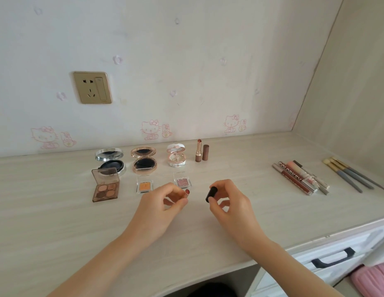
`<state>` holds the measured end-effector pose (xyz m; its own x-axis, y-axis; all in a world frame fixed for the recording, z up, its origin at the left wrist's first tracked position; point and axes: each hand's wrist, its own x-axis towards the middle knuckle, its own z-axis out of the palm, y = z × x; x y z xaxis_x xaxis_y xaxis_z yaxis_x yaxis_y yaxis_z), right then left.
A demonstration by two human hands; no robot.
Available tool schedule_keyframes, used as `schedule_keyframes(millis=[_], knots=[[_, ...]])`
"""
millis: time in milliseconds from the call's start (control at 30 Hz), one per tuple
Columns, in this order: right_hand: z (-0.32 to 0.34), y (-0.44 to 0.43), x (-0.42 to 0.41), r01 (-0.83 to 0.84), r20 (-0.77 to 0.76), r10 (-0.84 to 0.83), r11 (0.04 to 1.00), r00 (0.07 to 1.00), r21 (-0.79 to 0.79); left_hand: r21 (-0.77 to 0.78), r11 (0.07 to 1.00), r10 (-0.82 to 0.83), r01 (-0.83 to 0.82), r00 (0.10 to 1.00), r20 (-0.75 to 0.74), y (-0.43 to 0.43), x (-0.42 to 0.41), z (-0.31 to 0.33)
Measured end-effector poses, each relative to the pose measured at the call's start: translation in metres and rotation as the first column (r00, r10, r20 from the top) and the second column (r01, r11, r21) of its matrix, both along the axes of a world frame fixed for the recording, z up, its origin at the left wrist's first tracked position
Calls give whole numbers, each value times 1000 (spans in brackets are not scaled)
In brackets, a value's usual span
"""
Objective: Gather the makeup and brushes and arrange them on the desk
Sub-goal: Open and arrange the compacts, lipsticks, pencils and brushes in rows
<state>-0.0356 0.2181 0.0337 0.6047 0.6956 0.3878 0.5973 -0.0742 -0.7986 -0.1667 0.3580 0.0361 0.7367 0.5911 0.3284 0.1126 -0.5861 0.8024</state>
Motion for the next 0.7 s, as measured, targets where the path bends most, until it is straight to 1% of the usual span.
schedule_keyframes(millis=[100,167,300,467,700], knots=[[2,-6,18,11,19,-10,999,1000,-53,6,1000,9,-9,1000,-23,-3,15,10],[2,-6,30,21,40,-18,996,999,-90,40,999,18,-16,998,-55,-2,30,16],[2,3,58,50,71,-41,992,997,-118,75,997,43,-35,993,-111,4,67,32],[6,23,88,72,96,-57,983,994,-168,143,987,93,-74,986,-136,25,111,46],[3,59,124,83,109,-60,972,992,-218,216,973,150,-83,938,-314,54,150,40]])
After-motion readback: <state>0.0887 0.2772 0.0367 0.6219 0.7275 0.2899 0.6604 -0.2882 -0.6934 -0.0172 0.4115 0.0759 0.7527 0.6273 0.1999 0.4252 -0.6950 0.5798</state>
